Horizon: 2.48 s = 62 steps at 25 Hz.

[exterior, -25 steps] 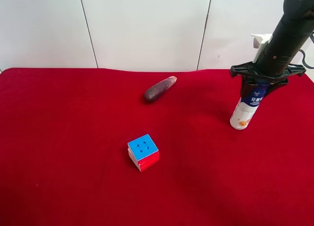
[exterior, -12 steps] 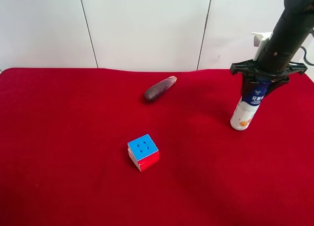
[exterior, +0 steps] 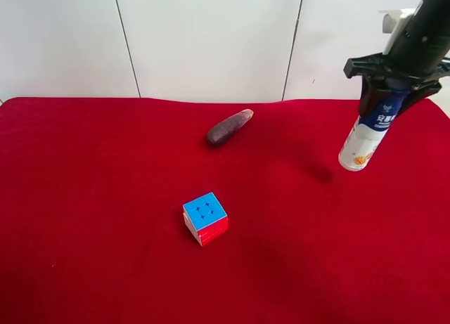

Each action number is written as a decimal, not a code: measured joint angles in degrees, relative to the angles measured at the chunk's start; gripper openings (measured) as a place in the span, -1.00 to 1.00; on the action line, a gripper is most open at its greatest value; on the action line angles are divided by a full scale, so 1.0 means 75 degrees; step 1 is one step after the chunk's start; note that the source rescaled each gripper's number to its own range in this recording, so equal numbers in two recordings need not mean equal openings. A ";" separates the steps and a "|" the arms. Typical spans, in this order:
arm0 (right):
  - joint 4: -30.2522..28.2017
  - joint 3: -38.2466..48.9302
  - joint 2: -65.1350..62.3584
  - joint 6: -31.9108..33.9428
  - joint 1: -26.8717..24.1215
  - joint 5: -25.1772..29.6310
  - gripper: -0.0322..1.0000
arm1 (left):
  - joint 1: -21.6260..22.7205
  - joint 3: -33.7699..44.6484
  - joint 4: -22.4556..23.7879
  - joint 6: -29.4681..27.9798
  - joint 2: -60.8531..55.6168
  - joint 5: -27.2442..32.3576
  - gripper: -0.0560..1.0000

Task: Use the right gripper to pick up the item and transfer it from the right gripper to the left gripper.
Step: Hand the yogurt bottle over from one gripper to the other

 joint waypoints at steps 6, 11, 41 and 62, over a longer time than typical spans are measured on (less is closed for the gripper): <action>0.0014 0.0000 -0.0679 0.0000 0.0674 0.0200 -0.94 | 0.0000 0.0000 0.0000 0.0000 0.0000 0.0000 1.00; 0.0080 0.0000 -0.0980 0.0000 0.1210 0.0350 -0.94 | 0.0000 0.0000 0.0000 0.0000 0.0000 0.0000 1.00; 0.3242 0.0000 -0.1144 -0.0947 0.4751 -0.1333 -0.94 | -0.1019 -0.0493 -0.1368 0.2046 0.1900 0.0326 1.00; 0.5396 0.0000 -0.0544 -0.2324 0.4751 -0.1824 -0.94 | -0.3912 -0.1236 -0.0795 0.2728 0.4423 -0.0365 1.00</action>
